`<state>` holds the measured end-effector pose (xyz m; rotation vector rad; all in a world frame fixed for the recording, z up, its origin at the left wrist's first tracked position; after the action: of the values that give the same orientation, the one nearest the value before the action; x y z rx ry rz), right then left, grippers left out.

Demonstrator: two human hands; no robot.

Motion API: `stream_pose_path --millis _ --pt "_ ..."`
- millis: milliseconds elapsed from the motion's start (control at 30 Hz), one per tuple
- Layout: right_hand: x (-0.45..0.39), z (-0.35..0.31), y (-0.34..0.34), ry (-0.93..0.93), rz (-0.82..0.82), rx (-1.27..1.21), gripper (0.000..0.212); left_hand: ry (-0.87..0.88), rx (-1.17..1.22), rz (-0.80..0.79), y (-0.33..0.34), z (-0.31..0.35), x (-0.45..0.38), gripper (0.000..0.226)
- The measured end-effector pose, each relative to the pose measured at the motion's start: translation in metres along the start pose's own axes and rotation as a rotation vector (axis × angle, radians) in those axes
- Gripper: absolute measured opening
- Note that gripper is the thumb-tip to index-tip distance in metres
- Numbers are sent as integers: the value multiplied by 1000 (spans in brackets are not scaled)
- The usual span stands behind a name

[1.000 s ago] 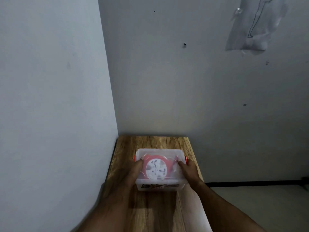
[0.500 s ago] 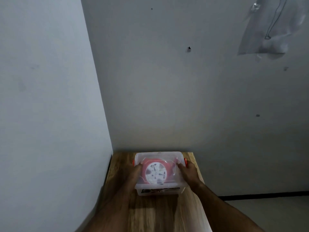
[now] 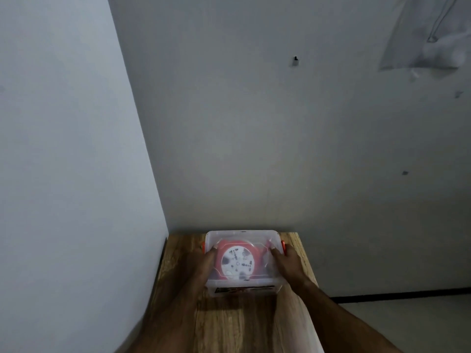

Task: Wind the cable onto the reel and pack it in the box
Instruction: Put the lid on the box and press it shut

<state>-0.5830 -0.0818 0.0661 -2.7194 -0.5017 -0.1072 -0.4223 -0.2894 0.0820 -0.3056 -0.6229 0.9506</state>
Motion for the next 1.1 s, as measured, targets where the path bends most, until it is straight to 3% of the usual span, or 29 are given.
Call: stream_pose_path --millis 67,133,233,300,333,433,533,567,633,733,767,833,867,1000,1100 --pt "1 -2 -1 -3 -7 62 55 52 -62 28 -1 0 2 46" --pt "3 -7 -4 -99 62 275 61 178 -181 117 -3 0 10 52" --pt "17 -21 -7 -426 232 534 55 604 -474 346 -6 1 20 61" --pt "30 -22 1 -607 177 711 61 856 -718 416 10 1 37 69" --pt "36 -20 7 -669 116 830 65 895 -774 417 20 2 46 72" --pt "54 -12 18 -723 -63 971 72 890 -773 307 38 8 68 76" --pt "64 -10 20 -713 -127 983 80 783 -810 185 43 3 67 98" --pt "64 -9 19 -706 -132 989 82 761 -796 175 44 2 65 94" --pt "62 -8 20 -701 -131 993 87 813 -767 326 45 2 60 88" --pt "56 -4 22 -704 -129 1036 83 764 -802 152 47 -2 57 124" --pt "54 -2 22 -705 -132 1067 80 769 -762 174 47 -3 57 128" --pt "50 1 24 -704 -138 1091 77 799 -703 261 43 4 60 98" --pt "48 1 25 -695 -143 1086 77 756 -727 217 42 2 61 82" --pt "39 -3 30 -691 -153 1088 80 855 -819 295 38 14 58 77" --pt "37 -4 32 -670 -144 1084 81 766 -783 196 43 12 53 60"
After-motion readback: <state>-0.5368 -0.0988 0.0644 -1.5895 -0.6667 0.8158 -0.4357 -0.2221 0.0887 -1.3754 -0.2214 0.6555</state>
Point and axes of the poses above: each hand's wrist, its own x-axis away from the middle knuckle, its own y-axis out of the palm, z = x × y, the point moved 3 cm from there along -x, towards the middle knuckle, and after that the axes turned 8 degrees about z, right-handed, at the moved point
